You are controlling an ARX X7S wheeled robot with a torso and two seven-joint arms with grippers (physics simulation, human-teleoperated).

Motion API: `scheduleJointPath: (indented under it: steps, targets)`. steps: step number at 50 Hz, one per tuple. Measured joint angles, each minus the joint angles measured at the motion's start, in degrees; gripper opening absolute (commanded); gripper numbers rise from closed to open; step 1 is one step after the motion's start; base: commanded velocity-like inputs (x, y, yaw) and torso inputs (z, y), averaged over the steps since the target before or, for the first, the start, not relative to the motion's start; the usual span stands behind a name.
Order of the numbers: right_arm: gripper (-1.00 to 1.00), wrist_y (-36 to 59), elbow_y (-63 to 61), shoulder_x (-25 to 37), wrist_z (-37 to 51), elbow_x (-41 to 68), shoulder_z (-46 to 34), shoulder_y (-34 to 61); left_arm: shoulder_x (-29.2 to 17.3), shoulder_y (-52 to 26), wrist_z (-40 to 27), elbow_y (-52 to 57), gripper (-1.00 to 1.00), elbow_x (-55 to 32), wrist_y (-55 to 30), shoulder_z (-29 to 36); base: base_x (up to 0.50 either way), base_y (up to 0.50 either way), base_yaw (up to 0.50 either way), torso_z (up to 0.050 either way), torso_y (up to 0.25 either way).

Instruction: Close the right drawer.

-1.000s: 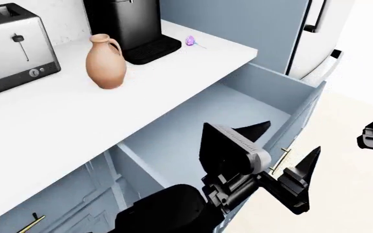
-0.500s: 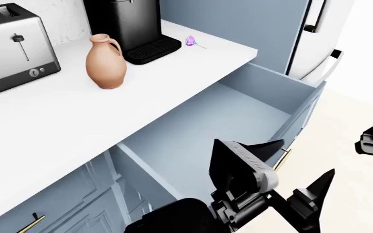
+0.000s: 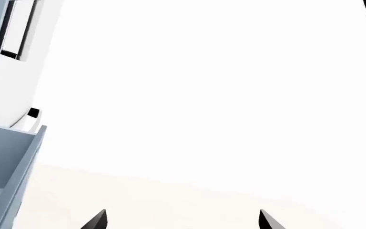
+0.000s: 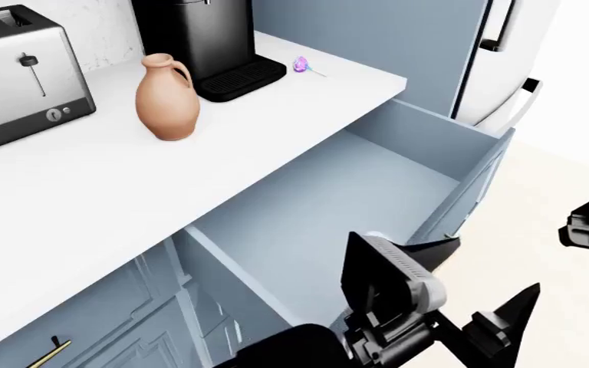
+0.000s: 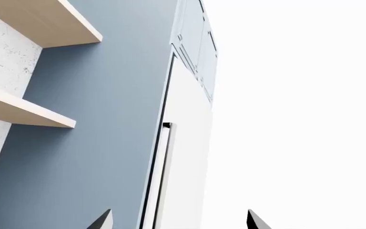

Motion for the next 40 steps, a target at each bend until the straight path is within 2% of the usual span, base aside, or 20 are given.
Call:
scheduleJointPath:
  steps: [40]
  targets:
    - [1.0,-1.88,0.0,0.02,1.37,-2.36,-0.47,-2.92,4.13,1.74,2.12,-4.32,1.0,-3.44,2.81,4.9,0.0,0.0,0.0,0.0,0.0]
